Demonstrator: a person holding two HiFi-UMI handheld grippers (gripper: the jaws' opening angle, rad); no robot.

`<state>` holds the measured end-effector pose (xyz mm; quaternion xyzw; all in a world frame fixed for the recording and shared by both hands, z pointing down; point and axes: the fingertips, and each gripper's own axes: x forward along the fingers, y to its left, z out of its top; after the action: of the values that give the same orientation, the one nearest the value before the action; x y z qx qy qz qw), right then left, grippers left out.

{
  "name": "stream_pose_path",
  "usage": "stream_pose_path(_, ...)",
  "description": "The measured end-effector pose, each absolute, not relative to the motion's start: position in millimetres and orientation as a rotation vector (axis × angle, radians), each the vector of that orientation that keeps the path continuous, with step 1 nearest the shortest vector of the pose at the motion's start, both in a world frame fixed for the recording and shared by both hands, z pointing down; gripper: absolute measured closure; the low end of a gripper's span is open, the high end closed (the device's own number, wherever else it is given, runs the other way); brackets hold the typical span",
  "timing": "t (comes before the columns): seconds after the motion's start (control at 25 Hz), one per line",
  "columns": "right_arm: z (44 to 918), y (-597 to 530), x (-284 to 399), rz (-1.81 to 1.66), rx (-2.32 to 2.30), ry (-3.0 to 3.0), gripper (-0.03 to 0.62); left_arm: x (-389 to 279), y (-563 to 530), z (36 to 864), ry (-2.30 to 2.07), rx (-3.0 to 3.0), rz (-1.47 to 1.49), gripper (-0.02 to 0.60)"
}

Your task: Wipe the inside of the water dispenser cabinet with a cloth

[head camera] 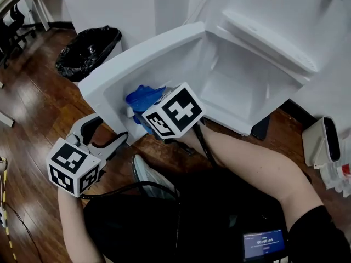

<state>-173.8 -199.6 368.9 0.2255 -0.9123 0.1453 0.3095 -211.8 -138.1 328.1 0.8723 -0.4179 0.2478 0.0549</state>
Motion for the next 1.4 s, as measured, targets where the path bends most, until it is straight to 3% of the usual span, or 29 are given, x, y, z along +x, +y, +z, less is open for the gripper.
stream_pose_path(0.2,389,-192,-191,0.370,0.522,-2.444,0.442,-214,-143,327,-1.308,2.615,0.721,0.275)
stream_pose_path(0.6,450,-283,-70,0.467,0.910,-2.222,0.446,-213,-144,328,-1.290,2.620,0.707,0.275)
stream_pose_path(0.76,451,-272,-83,0.461,0.909,-2.234,0.443,-212,-144,328,-1.282,2.620,0.697,0.275)
stream_pose_path(1.08,432,-179,-205,0.436,0.596,-2.462,0.451,-212,-143,323,-1.296,2.588,0.681,0.275)
stream_pose_path(1.24,460,-186,-195,0.380,0.560,-2.452,0.444,-214,-143,328,-1.284,2.599,0.675,0.275)
stream_pose_path(1.4,488,-228,-129,0.308,0.697,-2.358,0.444,-212,-143,327,-1.285,2.598,0.671,0.275)
